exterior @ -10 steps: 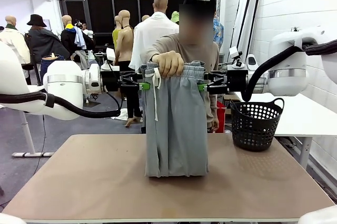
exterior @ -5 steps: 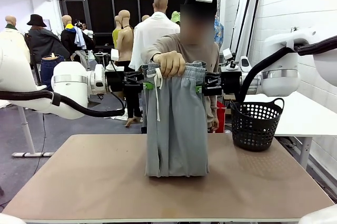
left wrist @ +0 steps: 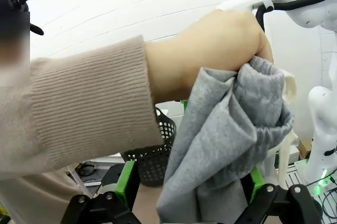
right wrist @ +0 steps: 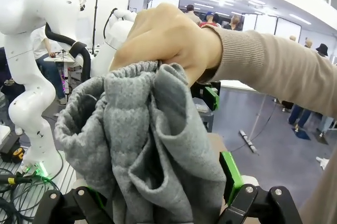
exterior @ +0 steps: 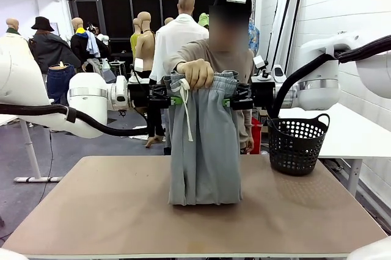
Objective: Fold the training pants.
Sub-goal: Release the ends of the Training pants and then grab the overlapped ends.
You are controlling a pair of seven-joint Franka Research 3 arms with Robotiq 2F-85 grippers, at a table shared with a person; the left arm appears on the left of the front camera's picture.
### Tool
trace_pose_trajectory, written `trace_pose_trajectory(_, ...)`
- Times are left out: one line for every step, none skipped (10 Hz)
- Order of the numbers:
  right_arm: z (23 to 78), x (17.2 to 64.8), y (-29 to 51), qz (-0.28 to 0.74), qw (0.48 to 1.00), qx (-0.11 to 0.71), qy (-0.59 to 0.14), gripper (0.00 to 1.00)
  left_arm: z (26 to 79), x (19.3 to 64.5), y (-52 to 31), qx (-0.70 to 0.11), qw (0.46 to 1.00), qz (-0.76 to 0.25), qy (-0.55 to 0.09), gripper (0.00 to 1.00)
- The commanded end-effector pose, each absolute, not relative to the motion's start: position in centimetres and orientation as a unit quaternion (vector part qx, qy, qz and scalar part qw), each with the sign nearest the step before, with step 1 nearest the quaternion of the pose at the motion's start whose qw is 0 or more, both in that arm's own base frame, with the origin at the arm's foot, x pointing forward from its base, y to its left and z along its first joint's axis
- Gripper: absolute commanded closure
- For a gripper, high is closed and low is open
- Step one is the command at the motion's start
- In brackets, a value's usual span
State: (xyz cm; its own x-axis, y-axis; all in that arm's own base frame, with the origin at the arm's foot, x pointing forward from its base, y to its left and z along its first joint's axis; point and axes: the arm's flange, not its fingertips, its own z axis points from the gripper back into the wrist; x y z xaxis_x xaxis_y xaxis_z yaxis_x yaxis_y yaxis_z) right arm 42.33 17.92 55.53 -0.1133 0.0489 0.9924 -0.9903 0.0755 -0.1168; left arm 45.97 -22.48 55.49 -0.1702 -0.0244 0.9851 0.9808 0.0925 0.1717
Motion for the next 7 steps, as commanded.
trace_pose_trajectory(55.6, 42.97, 18.44, 0.523, 0.496, 0.454, -0.524, 0.0, 56.06, 46.73, -23.84, -0.435, 0.472, -0.535, -0.55, 0.0)
trace_pose_trajectory(55.58, 42.91, 18.51, 0.523, 0.496, 0.457, -0.521, 0.0, 56.09, 46.67, -24.17, -0.436, 0.47, -0.538, -0.547, 0.0)
trace_pose_trajectory(55.6, 42.9, 18.5, 0.523, 0.497, 0.459, -0.519, 0.0, 56.11, 46.6, -24.33, -0.44, 0.469, -0.538, -0.545, 0.0)
trace_pose_trajectory(55.61, 43.01, 18.34, 0.525, 0.498, 0.458, -0.516, 0.0, 56.08, 46.61, -24.31, -0.44, 0.468, -0.538, -0.546, 0.0)
trace_pose_trajectory(55.67, 42.97, 17.8, 0.52, 0.499, 0.462, -0.516, 0.0, 56.13, 46.49, -24.2, -0.439, 0.468, -0.538, -0.547, 0.0)
trace_pose_trajectory(55.78, 43.02, 17.67, 0.518, 0.498, 0.462, -0.519, 0.0, 56.12, 46.56, -24.24, -0.441, 0.468, -0.536, -0.546, 0.0)
trace_pose_trajectory(55.82, 42.97, 17.74, 0.52, 0.496, 0.464, -0.518, 0.0, 56.19, 46.5, -24.44, -0.443, 0.466, -0.538, -0.546, 0.0)
